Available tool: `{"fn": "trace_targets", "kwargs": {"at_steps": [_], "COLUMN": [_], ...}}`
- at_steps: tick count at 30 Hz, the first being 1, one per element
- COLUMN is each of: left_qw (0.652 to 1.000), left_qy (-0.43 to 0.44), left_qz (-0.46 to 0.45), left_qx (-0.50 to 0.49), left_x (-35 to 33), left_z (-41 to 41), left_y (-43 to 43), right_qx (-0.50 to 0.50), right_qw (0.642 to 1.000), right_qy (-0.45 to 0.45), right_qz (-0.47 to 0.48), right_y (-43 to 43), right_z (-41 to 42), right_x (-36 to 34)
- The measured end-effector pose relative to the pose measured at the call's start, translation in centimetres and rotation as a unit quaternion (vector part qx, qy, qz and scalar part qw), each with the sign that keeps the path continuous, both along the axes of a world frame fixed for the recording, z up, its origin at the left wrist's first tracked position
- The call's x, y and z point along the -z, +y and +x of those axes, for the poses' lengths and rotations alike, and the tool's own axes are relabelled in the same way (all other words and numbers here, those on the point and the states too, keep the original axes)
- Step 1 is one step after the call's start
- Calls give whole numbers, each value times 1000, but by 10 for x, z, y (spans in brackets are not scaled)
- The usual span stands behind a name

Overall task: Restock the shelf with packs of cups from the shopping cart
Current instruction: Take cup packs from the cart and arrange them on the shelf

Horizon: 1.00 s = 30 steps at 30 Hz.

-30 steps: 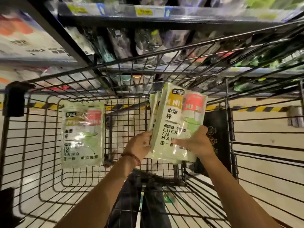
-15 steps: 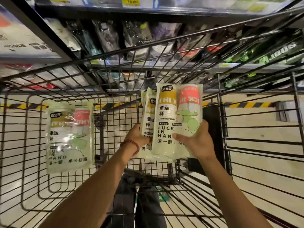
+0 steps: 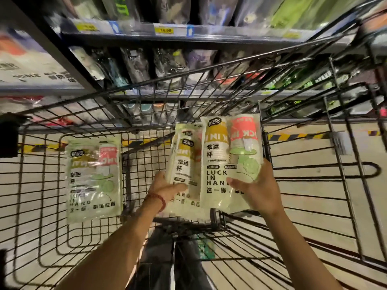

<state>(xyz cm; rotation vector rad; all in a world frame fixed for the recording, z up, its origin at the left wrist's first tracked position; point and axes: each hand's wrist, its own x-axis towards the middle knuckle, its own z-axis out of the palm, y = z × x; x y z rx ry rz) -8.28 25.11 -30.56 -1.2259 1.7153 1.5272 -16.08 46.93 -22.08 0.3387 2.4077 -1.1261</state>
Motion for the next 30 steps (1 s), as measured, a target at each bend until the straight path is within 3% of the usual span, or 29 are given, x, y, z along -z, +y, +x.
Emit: {"fn": "trace_targets", "kwargs": {"at_steps": [5,9,21,30], "left_qw": [996,988,926,847], "left_qy": [84,143,348,418], "left_qz": [-33,3,-18,-194], "left_qx": [11,-54,-145,-265], "left_x": [-62,-119,-282,-375], "left_z": [27,53,118,243], "left_y": [-49,-80,-138,-161], "right_qx": [34,33,-70,-188], "right_qw": [998,995,959,906], "right_qy": [15,54,181,248], "right_qz": [-57,-83,-205,-287], "right_y": [-13,-30,-97,-136], "right_z": [14,27,58,110], "right_x": [-37,-82,-231,-299]}}
